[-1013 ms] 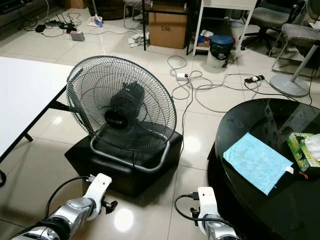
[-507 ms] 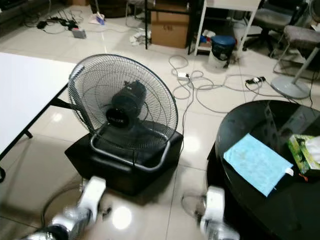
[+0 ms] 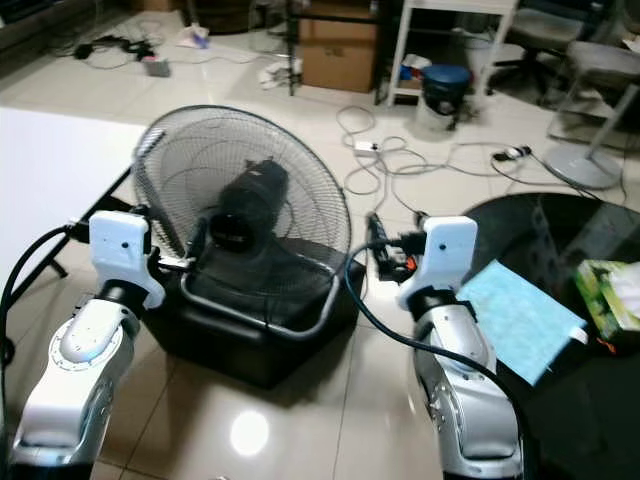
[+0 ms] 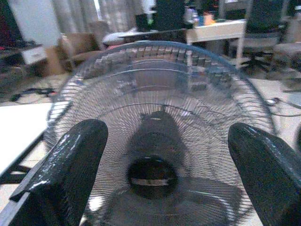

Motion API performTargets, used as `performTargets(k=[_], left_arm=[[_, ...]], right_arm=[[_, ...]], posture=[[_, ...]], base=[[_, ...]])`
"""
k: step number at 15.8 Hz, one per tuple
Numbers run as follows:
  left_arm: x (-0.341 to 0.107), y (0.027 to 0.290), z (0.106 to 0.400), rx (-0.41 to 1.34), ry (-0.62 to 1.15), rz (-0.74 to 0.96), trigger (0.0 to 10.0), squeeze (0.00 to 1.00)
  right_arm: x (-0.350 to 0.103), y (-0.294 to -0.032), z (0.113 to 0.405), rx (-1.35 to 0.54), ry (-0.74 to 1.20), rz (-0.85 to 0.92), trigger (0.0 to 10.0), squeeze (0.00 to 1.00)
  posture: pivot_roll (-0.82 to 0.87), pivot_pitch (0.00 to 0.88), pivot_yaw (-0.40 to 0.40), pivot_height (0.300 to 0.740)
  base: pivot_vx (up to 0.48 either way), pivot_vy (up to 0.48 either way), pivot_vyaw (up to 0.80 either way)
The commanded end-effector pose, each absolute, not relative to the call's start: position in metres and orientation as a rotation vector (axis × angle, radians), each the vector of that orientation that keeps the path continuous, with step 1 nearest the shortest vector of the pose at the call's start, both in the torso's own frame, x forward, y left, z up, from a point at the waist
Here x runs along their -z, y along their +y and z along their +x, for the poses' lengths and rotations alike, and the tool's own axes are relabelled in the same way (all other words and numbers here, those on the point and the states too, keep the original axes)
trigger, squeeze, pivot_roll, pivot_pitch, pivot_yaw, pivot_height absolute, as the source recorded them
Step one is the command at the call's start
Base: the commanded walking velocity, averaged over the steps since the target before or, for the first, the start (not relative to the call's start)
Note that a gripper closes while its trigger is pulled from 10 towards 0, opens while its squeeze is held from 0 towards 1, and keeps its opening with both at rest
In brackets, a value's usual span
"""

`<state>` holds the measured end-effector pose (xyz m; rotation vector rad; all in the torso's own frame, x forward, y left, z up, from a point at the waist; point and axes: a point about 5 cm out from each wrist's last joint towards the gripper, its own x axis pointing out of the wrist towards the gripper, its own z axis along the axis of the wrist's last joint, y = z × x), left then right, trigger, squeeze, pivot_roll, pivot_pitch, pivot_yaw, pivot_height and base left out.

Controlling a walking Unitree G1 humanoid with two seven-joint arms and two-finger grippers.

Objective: Setting the table

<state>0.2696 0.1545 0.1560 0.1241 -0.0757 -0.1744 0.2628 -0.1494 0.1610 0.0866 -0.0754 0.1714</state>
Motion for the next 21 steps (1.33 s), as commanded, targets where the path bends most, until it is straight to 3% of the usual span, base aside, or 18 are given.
performTargets(k=[1,2,4,5,6,7,9,13,18,19,20,21], left_arm=[[-0.157,0.151,0.268,0.171,-0.055,0.145,10.0,0.00],[-0.158,0.152,0.268,0.148,-0.048,0.138,10.0,0.00],[-0.151,0.177,0.260,-0.002,0.000,0.133,10.0,0.00],[-0.161,0.177,0.262,-0.035,-0.055,0.175,10.0,0.00],[-0.173,0.170,0.269,-0.052,-0.106,0.102,10.0,0.00],[-0.163,0.167,0.269,-0.061,-0.041,0.094,10.0,0.00],[-0.152,0.165,0.264,0.001,0.017,0.055,10.0,0.00],[-0.159,0.175,0.261,0.043,0.019,0.226,10.0,0.00],[-0.148,0.156,0.253,0.091,0.038,0.156,10.0,0.00],[-0.150,0.155,0.254,0.084,0.037,0.143,10.0,0.10],[-0.151,0.156,0.255,0.071,0.054,0.073,10.0,1.00],[-0.152,0.155,0.256,0.087,0.067,0.048,10.0,1.00]], right_arm=[[-0.155,-0.141,0.259,-0.190,-0.039,0.055,10.0,0.00],[-0.155,-0.139,0.259,-0.193,-0.030,0.053,10.0,0.00],[-0.161,-0.132,0.264,-0.192,-0.025,0.076,10.0,0.00],[-0.157,-0.133,0.260,-0.213,-0.008,0.075,10.0,0.00],[-0.151,-0.134,0.256,-0.223,0.019,0.091,10.0,0.00],[-0.147,-0.134,0.256,-0.227,0.033,0.110,10.0,0.00],[-0.145,-0.133,0.256,-0.231,0.040,0.125,10.0,0.00],[-0.136,-0.134,0.247,-0.299,0.094,0.129,10.0,0.00],[-0.141,-0.143,0.251,-0.268,0.076,0.122,10.0,0.00],[-0.141,-0.145,0.251,-0.259,0.079,0.139,10.0,0.00],[-0.141,-0.145,0.251,-0.255,0.078,0.163,10.0,0.08],[-0.138,-0.146,0.250,-0.250,0.088,0.198,10.0,1.00]], posture=[[-0.01,0.000,0.026,0.740],[-0.01,0.000,0.025,0.740],[-0.02,0.000,0.041,0.740],[-0.01,0.000,0.022,0.740],[0.00,0.000,0.012,0.740],[-0.01,0.000,0.019,0.740],[-0.01,0.000,0.013,0.740],[0.01,0.000,-0.011,0.740],[0.01,0.000,-0.017,0.740],[0.02,0.000,-0.024,0.740],[0.02,0.000,-0.025,0.740],[0.03,0.000,-0.024,0.740]], base=[[0.000,0.000,0.80],[0.000,0.000,0.80],[0.000,0.000,0.80],[0.000,0.000,0.80],[0.000,0.000,0.80],[0.000,0.000,0.80],[0.000,0.000,0.80],[0.000,0.000,0.80],[0.000,0.000,0.80],[0.000,0.000,0.80],[0.000,0.000,0.80],[0.000,0.000,0.80]])
